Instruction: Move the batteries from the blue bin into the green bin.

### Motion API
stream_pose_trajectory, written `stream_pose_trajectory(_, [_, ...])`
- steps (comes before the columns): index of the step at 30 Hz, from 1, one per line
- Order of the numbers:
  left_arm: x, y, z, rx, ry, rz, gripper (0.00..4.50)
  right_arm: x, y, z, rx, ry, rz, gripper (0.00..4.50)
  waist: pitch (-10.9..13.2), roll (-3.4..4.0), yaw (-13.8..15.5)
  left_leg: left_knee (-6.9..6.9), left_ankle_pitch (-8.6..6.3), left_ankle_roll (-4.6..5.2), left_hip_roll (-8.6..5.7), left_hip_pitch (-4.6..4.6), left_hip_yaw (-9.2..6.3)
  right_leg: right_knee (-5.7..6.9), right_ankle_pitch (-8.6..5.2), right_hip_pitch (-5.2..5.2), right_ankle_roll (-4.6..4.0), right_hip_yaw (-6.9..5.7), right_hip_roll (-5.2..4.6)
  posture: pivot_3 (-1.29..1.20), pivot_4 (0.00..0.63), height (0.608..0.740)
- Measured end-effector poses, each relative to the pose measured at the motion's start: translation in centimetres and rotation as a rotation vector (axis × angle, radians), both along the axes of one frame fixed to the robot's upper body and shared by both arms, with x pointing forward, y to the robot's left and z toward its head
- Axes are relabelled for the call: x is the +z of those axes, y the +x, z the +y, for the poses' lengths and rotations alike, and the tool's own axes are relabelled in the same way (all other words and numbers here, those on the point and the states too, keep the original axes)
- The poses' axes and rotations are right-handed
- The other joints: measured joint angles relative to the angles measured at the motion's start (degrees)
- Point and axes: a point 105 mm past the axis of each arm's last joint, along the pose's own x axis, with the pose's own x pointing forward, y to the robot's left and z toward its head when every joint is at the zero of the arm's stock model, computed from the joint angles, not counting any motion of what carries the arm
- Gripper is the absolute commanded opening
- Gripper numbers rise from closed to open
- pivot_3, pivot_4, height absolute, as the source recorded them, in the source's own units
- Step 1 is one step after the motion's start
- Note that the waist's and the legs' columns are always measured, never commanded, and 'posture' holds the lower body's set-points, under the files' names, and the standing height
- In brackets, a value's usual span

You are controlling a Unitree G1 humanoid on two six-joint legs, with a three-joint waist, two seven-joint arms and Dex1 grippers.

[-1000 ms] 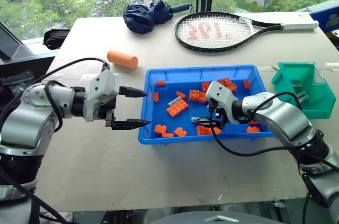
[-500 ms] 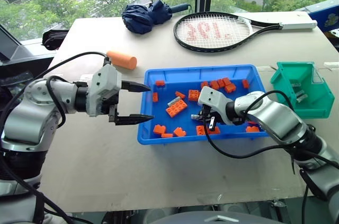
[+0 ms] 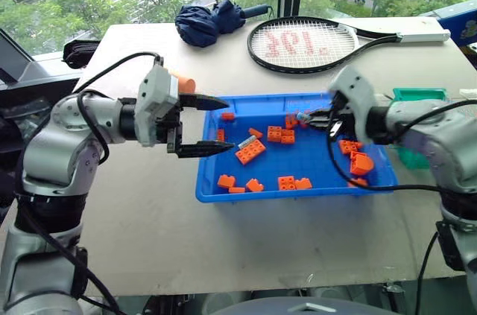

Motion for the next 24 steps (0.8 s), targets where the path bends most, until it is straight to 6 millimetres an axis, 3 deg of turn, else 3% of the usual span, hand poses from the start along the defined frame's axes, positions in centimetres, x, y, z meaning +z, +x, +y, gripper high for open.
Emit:
stream_pose_trajectory(1, [0.3,0.0,-0.3,-0.008,-0.016,-0.003,4.5,0.2,0.1,-0.9,-0.035,-0.005,-0.005,0.06,0.0,0.0,0.3,0.0,0.0,0.0,0.0,-0.01,0.01,-0.01,0.0,0.0,0.0,0.0,0.0,0.0,0.15,0.74])
stream_pose_trajectory(3, [1.7,0.1,-1.6,-0.045,-0.072,-0.008,4.5,0.6,0.1,-5.0,-0.18,-0.026,-0.016,0.06,0.01,-0.02,1.04,0.05,0.0,0.0,-0.02,-0.06,-0.04,-0.01,0.0,0.0,0.0,-0.08,-0.03,0.0,0.15,0.74])
stream_pose_trajectory(6, [3.1,0.1,-2.5,-0.072,-0.106,-0.022,4.5,1.4,-0.1,-9.4,-0.342,-0.032,-0.037,0.06,0.01,-0.02,0.64,0.04,0.0,0.0,-0.02,-0.01,0.07,0.05,0.01,0.01,0.01,0.03,-0.04,0.0,0.15,0.74])
stream_pose_trajectory(8, [3.4,0.4,-3.4,-0.085,-0.132,-0.019,4.5,1.0,-0.4,-12.3,-0.443,-0.038,-0.031,0.06,0.01,-0.02,0.54,0.04,0.0,0.0,0.01,0.02,0.1,0.09,0.01,0.01,0.01,0.04,-0.03,0.0,0.15,0.74])
stream_pose_trajectory(15, [3.1,1.2,-3.5,-0.071,-0.156,0.019,4.5,-1.3,-0.1,-17.0,-0.609,0.003,0.011,0.06,0.01,-0.02,0.44,0.06,0.0,0.0,0.01,0.04,0.17,0.15,0.01,0.0,0.01,0.13,-0.02,0.0,0.15,0.74])
stream_pose_trajectory(16, [3.1,1.2,-3.5,-0.069,-0.15,0.017,4.5,-1.7,0.0,-17.4,-0.618,0.003,0.015,0.87,0.01,-0.02,0.47,0.06,0.0,0.0,0.01,0.04,0.17,0.15,0.01,0.0,0.01,0.13,-0.02,0.0,0.15,0.74])
stream_pose_trajectory(21, [1.8,2.0,-1.6,0.004,-0.095,0.021,4.5,-2.1,0.3,-18.3,-0.641,-0.013,-0.007,2.52,-0.01,0.02,0.33,0.02,0.0,0.0,0.02,0.08,0.19,0.14,0.01,-0.01,0.01,0.17,0.0,0.0,0.15,0.74])
stream_pose_trajectory(22, [0.8,2.3,-0.4,0.047,-0.061,0.04,4.5,-1.9,0.4,-18.2,-0.637,-0.017,-0.025,3.14,-0.01,0.04,0.2,0.0,0.01,-0.01,0.03,0.09,0.2,0.15,0.01,-0.03,0.01,0.18,0.01,0.0,0.15,0.74])
stream_pose_trajectory(24, [-0.2,2.5,0.9,0.087,-0.028,0.059,4.5,-1.5,0.7,-17.9,-0.619,-0.015,-0.046,3.14,0.0,0.05,0.24,0.0,0.01,0.0,0.03,0.08,0.19,0.13,0.01,-0.03,0.01,0.18,0.01,0.0,0.15,0.74])
